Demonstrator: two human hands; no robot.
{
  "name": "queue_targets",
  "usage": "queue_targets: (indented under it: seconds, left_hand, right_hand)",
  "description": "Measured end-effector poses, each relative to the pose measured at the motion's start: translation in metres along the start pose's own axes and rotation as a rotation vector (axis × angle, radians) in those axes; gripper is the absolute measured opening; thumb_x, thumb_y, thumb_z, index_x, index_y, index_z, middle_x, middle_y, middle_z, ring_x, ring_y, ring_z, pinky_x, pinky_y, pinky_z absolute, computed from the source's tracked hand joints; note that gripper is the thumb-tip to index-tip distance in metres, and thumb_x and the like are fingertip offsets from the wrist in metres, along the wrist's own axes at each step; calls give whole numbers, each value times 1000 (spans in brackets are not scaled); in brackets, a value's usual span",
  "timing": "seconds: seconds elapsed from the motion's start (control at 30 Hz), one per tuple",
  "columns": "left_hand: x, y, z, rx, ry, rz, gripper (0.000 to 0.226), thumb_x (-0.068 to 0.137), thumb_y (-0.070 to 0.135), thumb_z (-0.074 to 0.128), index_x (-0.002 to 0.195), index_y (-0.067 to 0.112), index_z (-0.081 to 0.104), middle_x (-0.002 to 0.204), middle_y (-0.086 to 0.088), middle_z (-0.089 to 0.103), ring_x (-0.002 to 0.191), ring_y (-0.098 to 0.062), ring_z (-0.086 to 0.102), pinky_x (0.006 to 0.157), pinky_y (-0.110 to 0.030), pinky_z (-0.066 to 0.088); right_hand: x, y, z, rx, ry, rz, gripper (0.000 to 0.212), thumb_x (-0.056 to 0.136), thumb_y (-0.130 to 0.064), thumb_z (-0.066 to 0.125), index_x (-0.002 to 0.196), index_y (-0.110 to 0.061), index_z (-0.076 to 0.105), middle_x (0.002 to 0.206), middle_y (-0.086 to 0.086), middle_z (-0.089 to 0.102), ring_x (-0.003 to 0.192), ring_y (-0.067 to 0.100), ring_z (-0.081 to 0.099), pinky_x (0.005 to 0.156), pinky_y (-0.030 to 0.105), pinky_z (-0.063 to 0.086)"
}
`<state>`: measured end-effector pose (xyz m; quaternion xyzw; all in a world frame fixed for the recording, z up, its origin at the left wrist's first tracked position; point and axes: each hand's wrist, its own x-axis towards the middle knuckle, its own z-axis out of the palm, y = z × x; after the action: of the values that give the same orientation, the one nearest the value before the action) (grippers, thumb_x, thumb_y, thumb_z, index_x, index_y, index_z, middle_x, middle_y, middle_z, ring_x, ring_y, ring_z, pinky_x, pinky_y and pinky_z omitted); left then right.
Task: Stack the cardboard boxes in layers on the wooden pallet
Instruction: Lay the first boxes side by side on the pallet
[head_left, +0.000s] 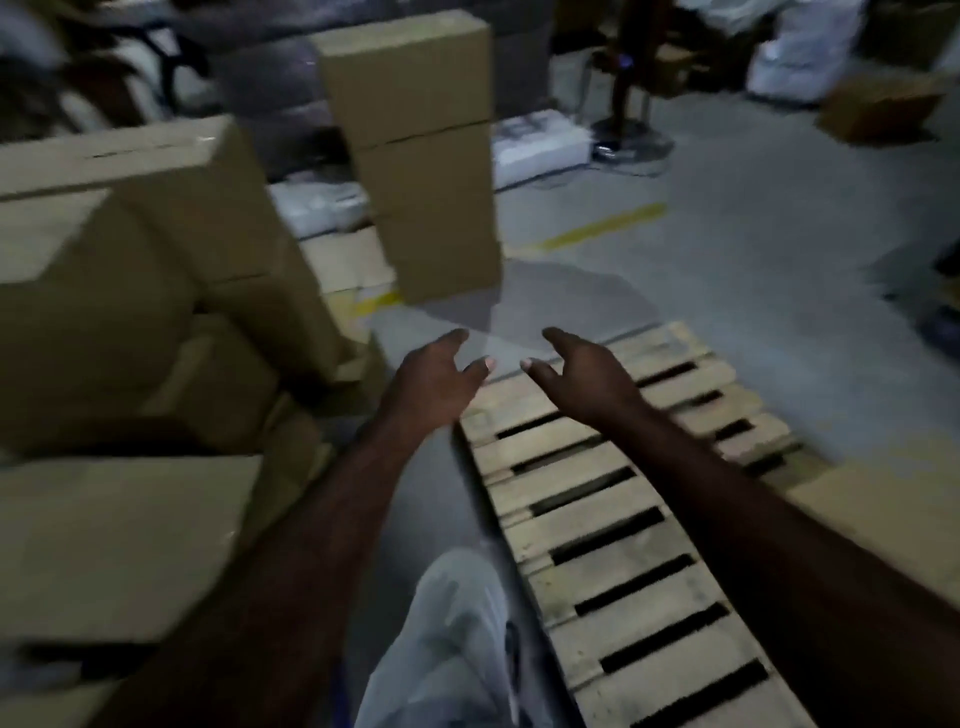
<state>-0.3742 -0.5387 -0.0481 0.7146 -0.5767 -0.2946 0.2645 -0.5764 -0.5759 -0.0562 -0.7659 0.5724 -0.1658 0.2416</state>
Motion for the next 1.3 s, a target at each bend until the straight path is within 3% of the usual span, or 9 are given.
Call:
queue_targets:
  seconds: [0.07,0.17,0.3,0.37,0.57,0.7,0.97,1.13,1.3]
  left_hand:
    - [-32,-47,-54,-38,100,-98,77,79,70,54,132,14,59,125,-11,65,106,-26,65,91,-38,54]
    - [-75,-102,-121,-178,255,-242,38,93,43,62,113,11,68,102,-4,71,96,-25,67,77,-31,54]
    - [-128,-182,-199,-141,467,-375,42,92,49,61,109,12,69,109,-9,72,104,-28,66,91,-36,50]
    - [-151,-219,-229,-115,567,-435,46,92,48,62,121,12,66,119,-10,69,113,-28,63,93,-31,46]
    - [-199,-326,-282,-160,706,-649,57,95,48,59,138,12,55,133,-11,62,120,-26,58,88,-30,41]
    - [-209,-381,-287,-218,719,-751,56,95,47,61,137,10,56,134,-13,61,121,-29,58,90,-31,41]
    - [-206,-466,-266,-338,755,-1064,80,83,64,59,142,10,50,145,-16,51,132,-36,48,109,-47,40]
    - [-192,-486,-253,-491,786,-1220,85,92,50,62,155,6,26,159,-16,29,143,-34,34,114,-38,34]
    - [-172,-495,-243,-626,902,-1256,90,91,35,69,158,8,15,160,-10,30,143,-29,35,114,-34,32]
  right_hand:
    - [8,-66,33,15,-72,-116,66,99,-49,54,151,-11,41,152,9,48,137,26,47,106,33,39]
    - [19,-153,78,24,-139,-240,66,98,-52,53,151,-14,42,151,7,50,133,28,51,103,35,43]
    - [23,-263,144,12,-261,-407,66,97,-56,52,149,-17,43,147,8,53,131,30,52,101,36,45]
    - [23,-310,175,-5,-305,-441,65,97,-56,53,148,-17,45,142,10,57,128,30,54,99,36,46]
    - [18,-413,274,-72,-436,-548,61,98,-55,51,146,-18,46,139,10,59,123,31,58,95,36,49]
    - [18,-446,322,-113,-503,-568,53,97,-55,53,139,-21,53,126,6,65,113,28,62,83,32,49]
    - [52,-474,419,-289,-668,-573,65,100,-53,50,148,-10,43,142,13,56,126,29,55,95,34,45]
    - [88,-475,473,-352,-756,-555,63,99,-51,51,145,-8,45,141,18,52,125,32,54,100,37,43]
    - [115,-469,507,-381,-854,-514,73,95,-48,59,150,-7,34,150,19,40,136,38,41,108,43,37]
